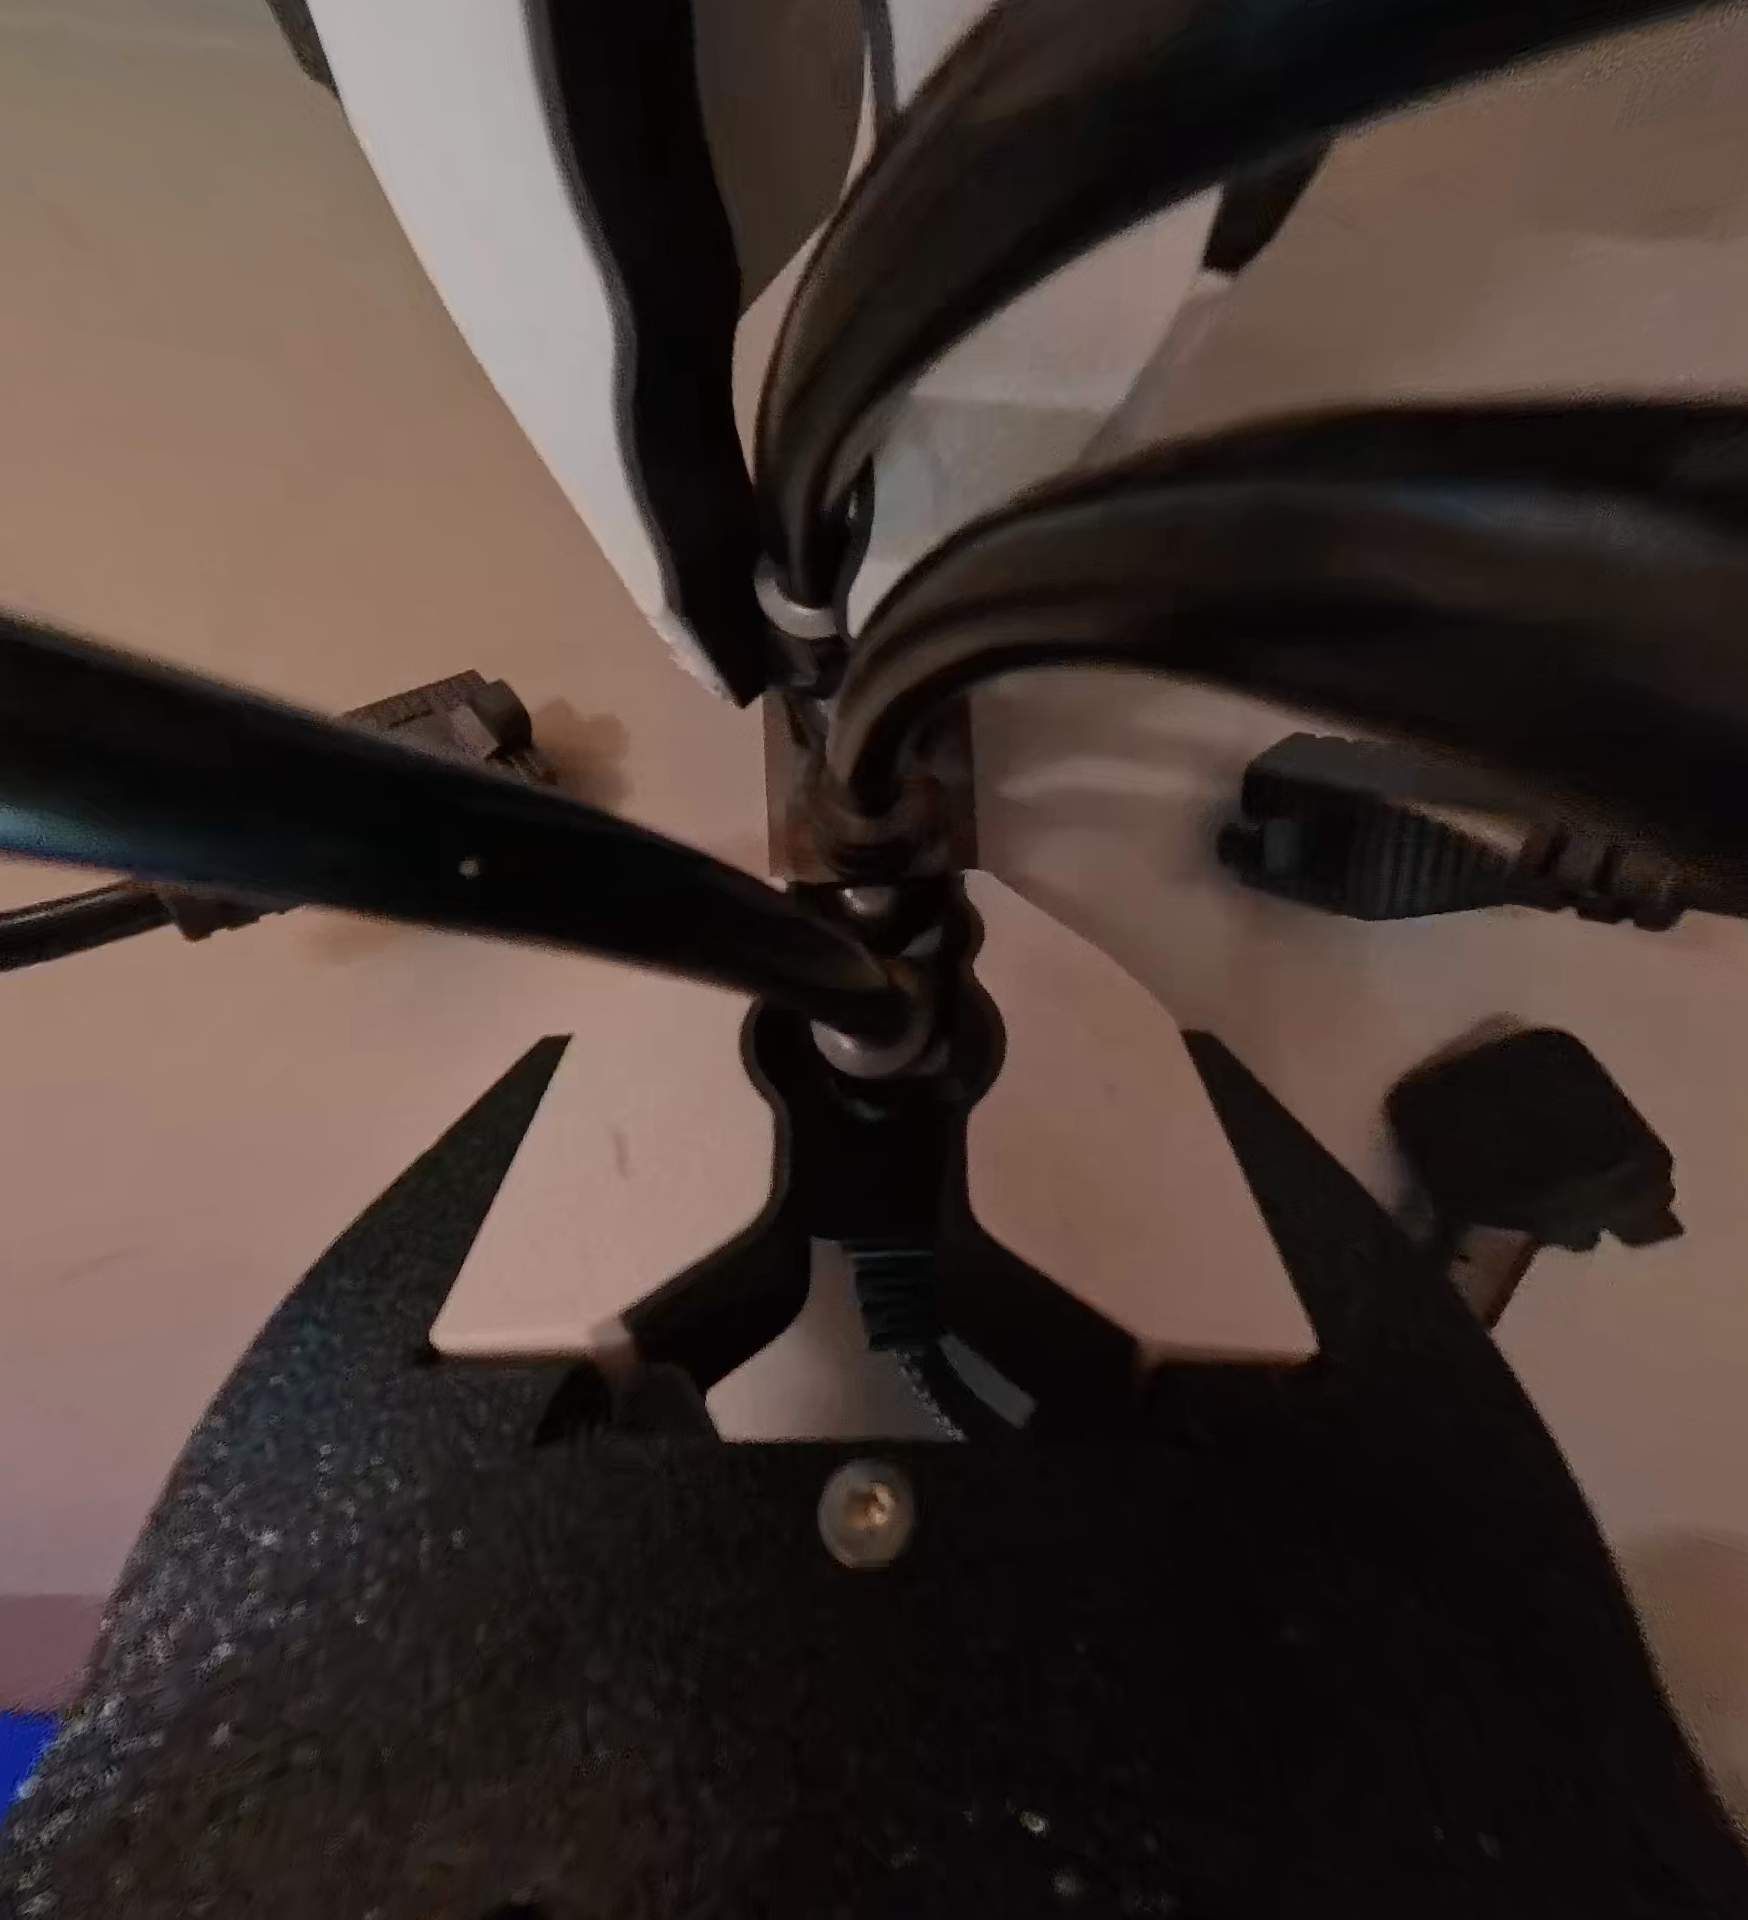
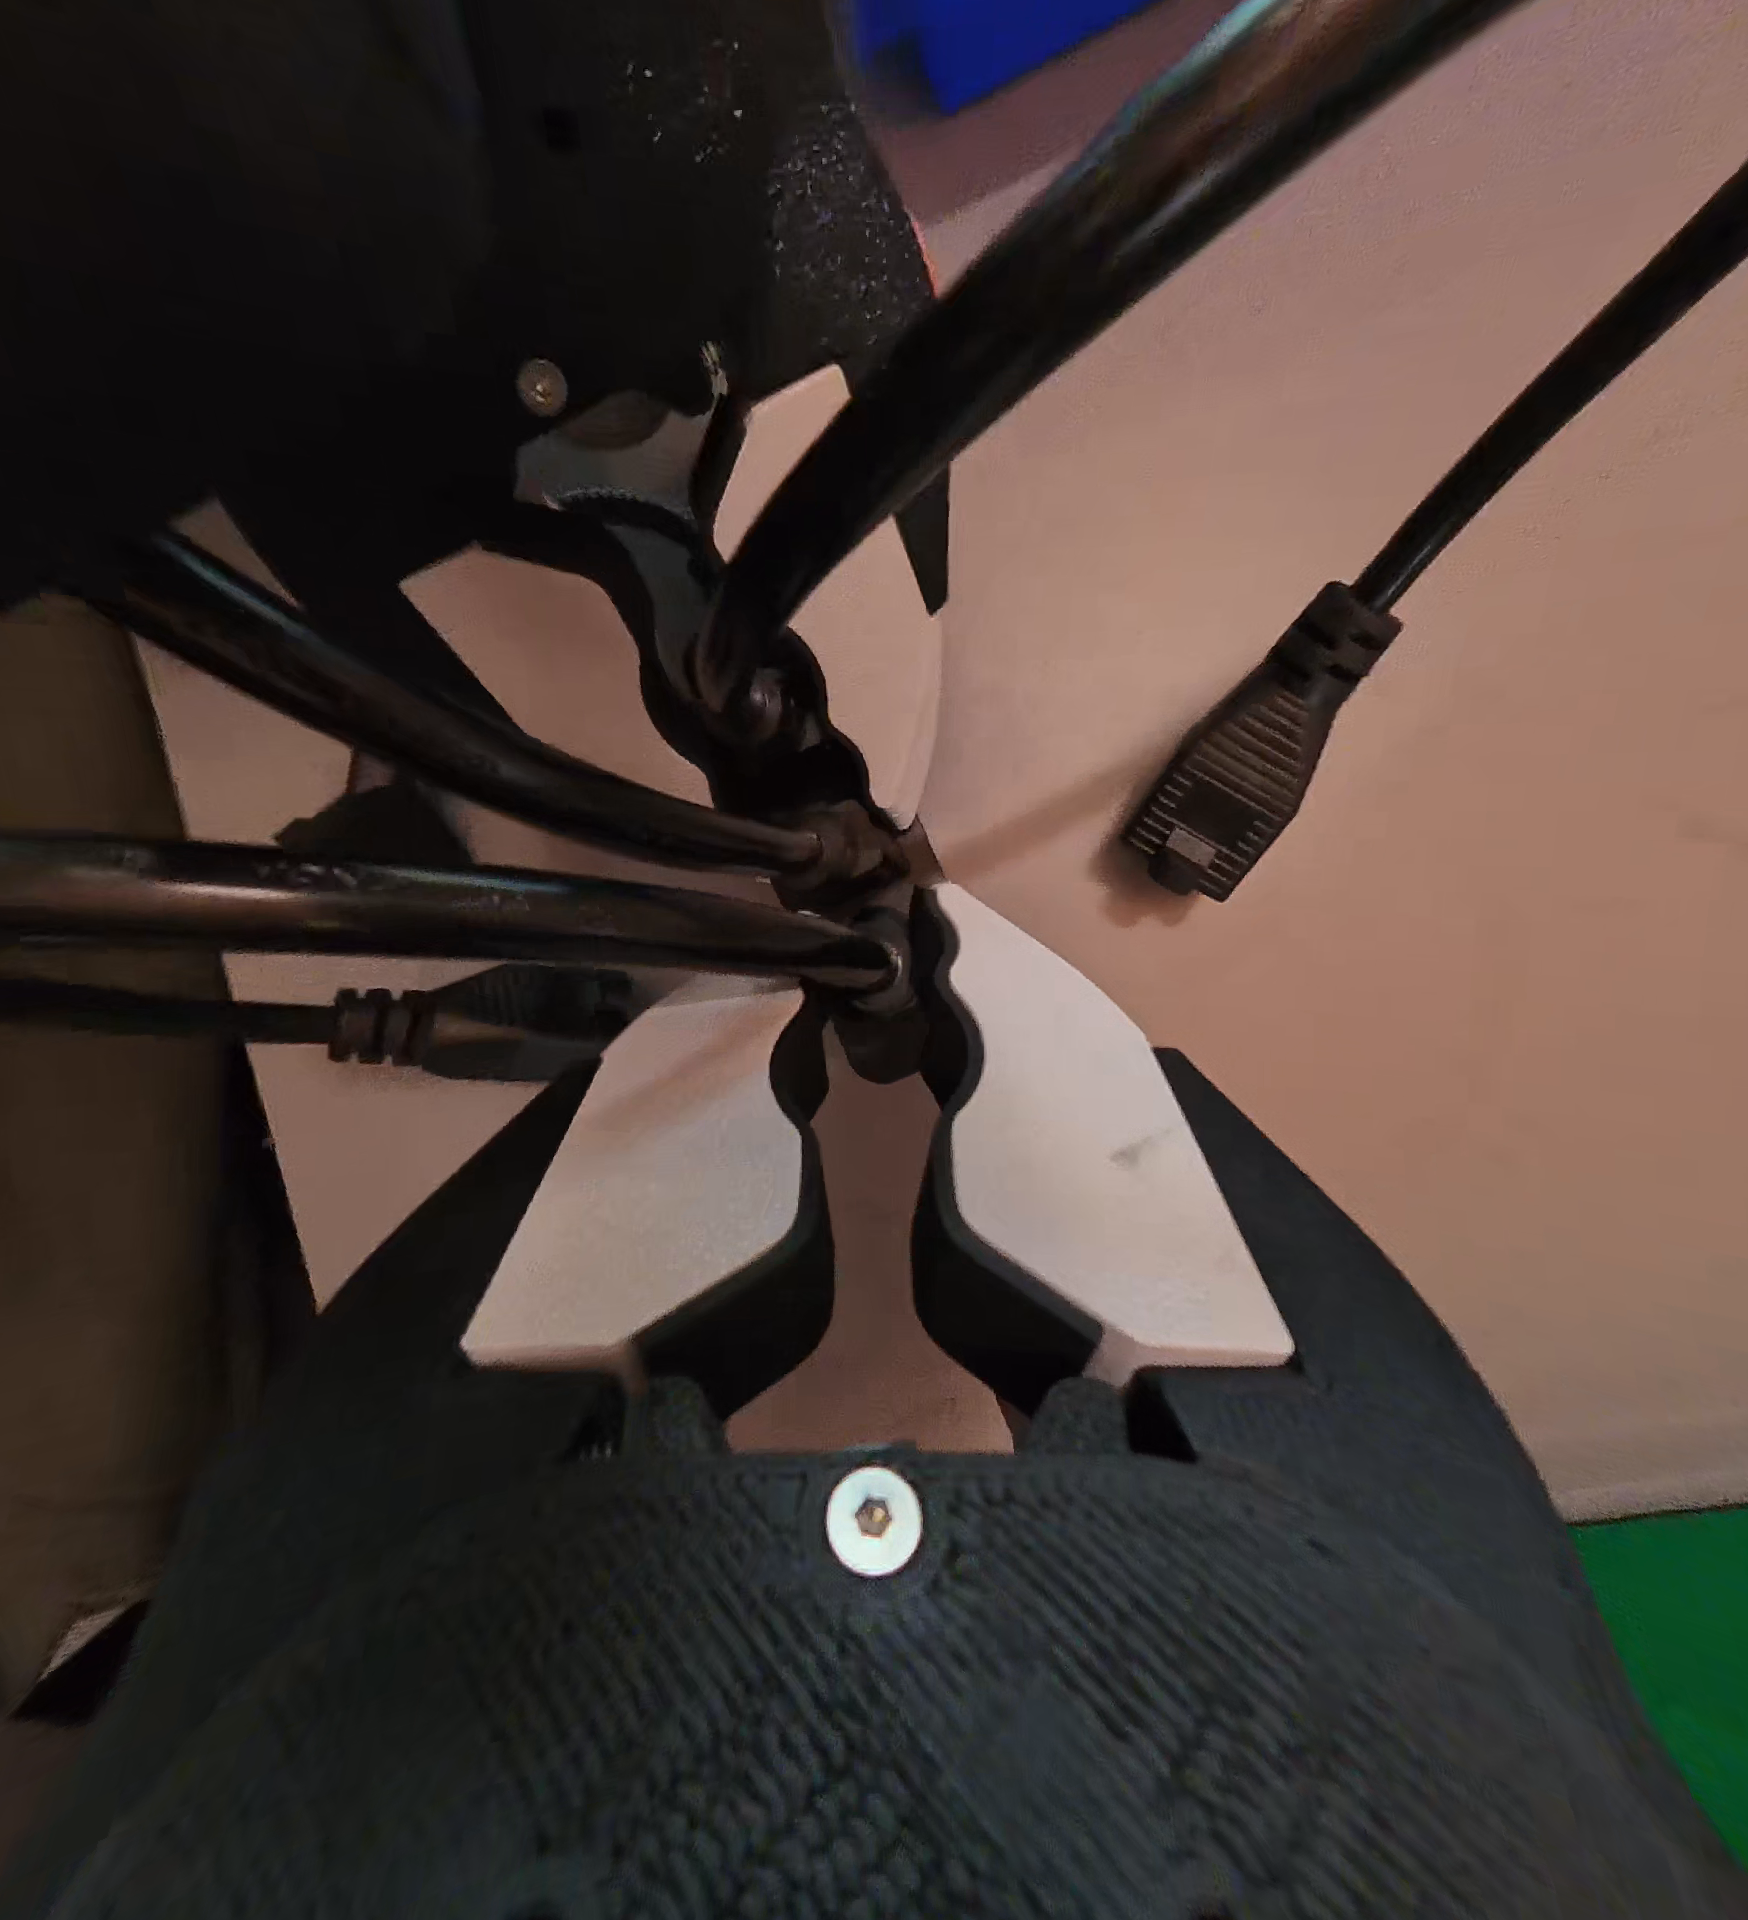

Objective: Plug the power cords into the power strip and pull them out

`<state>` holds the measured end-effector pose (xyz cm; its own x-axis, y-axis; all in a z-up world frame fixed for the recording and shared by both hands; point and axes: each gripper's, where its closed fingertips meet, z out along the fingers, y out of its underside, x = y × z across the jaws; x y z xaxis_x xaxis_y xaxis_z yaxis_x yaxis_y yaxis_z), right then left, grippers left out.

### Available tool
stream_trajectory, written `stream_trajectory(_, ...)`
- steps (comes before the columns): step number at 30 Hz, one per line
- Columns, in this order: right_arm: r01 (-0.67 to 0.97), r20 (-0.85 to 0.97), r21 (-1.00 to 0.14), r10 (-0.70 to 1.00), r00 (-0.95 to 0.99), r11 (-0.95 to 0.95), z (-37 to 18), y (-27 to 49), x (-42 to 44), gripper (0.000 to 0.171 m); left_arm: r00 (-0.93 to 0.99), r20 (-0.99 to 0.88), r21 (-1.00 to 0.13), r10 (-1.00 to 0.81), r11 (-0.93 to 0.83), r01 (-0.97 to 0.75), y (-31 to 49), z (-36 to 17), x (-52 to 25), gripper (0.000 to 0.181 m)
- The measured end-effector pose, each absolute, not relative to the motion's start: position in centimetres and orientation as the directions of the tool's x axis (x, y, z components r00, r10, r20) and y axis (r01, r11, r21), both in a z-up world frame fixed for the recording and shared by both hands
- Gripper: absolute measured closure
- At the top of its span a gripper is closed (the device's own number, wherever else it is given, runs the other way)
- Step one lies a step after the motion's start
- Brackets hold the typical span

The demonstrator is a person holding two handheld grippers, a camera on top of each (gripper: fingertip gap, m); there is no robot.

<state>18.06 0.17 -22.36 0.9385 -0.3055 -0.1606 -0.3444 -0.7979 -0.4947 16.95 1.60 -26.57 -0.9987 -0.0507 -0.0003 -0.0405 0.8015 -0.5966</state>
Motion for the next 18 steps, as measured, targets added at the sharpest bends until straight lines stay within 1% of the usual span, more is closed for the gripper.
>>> stream_trajectory(1, -0.315, -0.122, -0.483, -0.293, 0.948, -0.817, -22.5, 0.1, 17.9, 0.157, -0.999, 0.004, -0.589, -0.051, 0.807, -0.044, 1.7, -26.6, 17.0, 0.155)
stream_trajectory(3, -0.172, -0.018, -0.42, -0.181, 0.983, -0.891, -22.5, -0.1, 16.8, 0.157, -0.999, 0.026, -0.587, -0.025, 0.809, -0.035, 1.6, -26.7, 16.5, 0.155)
stream_trajectory(4, -0.151, -0.008, -0.411, -0.162, 0.987, -0.899, -22.3, -0.1, 16.5, 0.157, -0.999, 0.045, -0.595, -0.019, 0.803, -0.042, 1.5, -26.6, 16.4, 0.155)
stream_trajectory(7, -0.157, -0.01, -0.446, -0.171, 0.985, -0.881, -21.9, -0.4, 16.7, 0.157, -0.998, 0.039, -0.619, -0.043, 0.783, -0.058, 1.1, -26.3, 16.5, 0.155)
stream_trajectory(9, -0.24, -0.06, -0.505, -0.244, 0.968, -0.829, -21.8, -0.3, 17.1, 0.157, -0.997, 0.032, -0.625, -0.063, 0.778, -0.069, 1.0, -26.3, 16.7, 0.155)
stream_trajectory(12, -0.293, -0.068, -0.561, -0.309, 0.949, -0.774, -21.8, -0.4, 17.5, 0.157, -0.997, 0.012, -0.613, -0.081, 0.787, -0.071, 1.0, -26.4, 16.9, 0.156)
stream_trajectory(13, -0.285, -0.053, -0.56, -0.309, 0.949, -0.778, -21.9, -0.4, 17.3, 0.157, -0.997, 0.015, -0.605, -0.078, 0.793, -0.071, 1.0, -26.4, 16.9, 0.156)
stream_trajectory(14, -0.176, 0.044, -0.512, -0.23, 0.972, -0.841, -22.2, -0.8, 16.6, 0.157, -0.998, 0.014, -0.595, -0.058, 0.802, -0.055, 0.9, -26.6, 16.6, 0.156)
stream_trajectory(15, -0.011, 0.174, -0.41, -0.09, 0.981, -0.912, -22.5, -1.2, 15.9, 0.157, -0.999, 0.002, -0.585, -0.041, 0.81, -0.035, 0.7, -26.6, 16.3, 0.155)
stream_trajectory(16, 0.085, 0.228, -0.335, 0.007, 0.974, -0.938, -22.5, -1.5, 15.5, 0.156, -1.0, -0.003, -0.581, -0.027, 0.814, -0.02, 0.5, -26.6, 16.2, 0.156)
stream_trajectory(17, 0.063, 0.216, -0.336, -0.011, 0.976, -0.94, -22.4, -1.8, 15.6, 0.156, -0.999, -0.015, -0.582, -0.029, 0.813, -0.015, 0.2, -26.6, 16.3, 0.156)
stream_trajectory(18, 0.0, 0.18, -0.369, -0.072, 0.981, -0.929, -22.3, -2.0, 15.8, 0.157, -0.999, -0.013, -0.588, -0.043, 0.808, -0.027, 0.0, -26.5, 16.5, 0.156)
